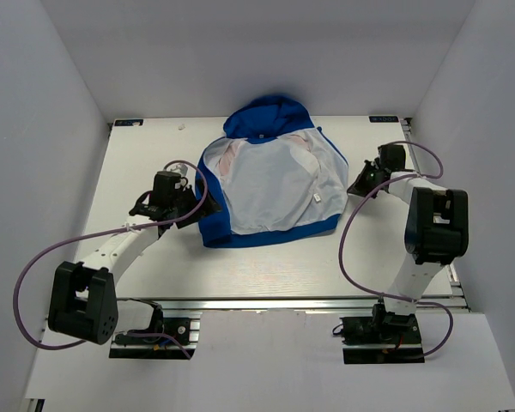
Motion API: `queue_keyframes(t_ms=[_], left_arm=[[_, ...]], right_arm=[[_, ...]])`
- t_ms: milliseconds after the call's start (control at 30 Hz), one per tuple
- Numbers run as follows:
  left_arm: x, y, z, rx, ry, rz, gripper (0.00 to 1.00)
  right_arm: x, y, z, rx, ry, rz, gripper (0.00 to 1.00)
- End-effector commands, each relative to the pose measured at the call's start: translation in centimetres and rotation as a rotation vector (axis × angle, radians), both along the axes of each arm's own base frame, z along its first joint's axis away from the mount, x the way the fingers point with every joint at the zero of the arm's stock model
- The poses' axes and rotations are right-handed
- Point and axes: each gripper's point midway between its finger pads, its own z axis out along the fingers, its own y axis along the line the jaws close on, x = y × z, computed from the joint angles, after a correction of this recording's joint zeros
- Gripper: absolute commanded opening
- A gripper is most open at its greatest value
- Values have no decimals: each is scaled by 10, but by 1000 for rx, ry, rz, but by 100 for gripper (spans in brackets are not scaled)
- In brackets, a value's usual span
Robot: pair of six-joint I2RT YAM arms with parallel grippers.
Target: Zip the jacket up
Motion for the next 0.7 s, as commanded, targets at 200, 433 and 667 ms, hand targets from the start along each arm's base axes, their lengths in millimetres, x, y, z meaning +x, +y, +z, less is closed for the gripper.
queue_keyframes(t_ms=[200,433,667], left_arm=[[4,-1,37,-17,-115,-5,98],[4,1,36,-8,-111,2,98],[6,1,35,-4,-103,5,98]], right_arm=[[-2,-2,31,-27,-74,-11,46],[-9,8,-4,12,31,15,56],[-9,26,-7,88,24,58,3]])
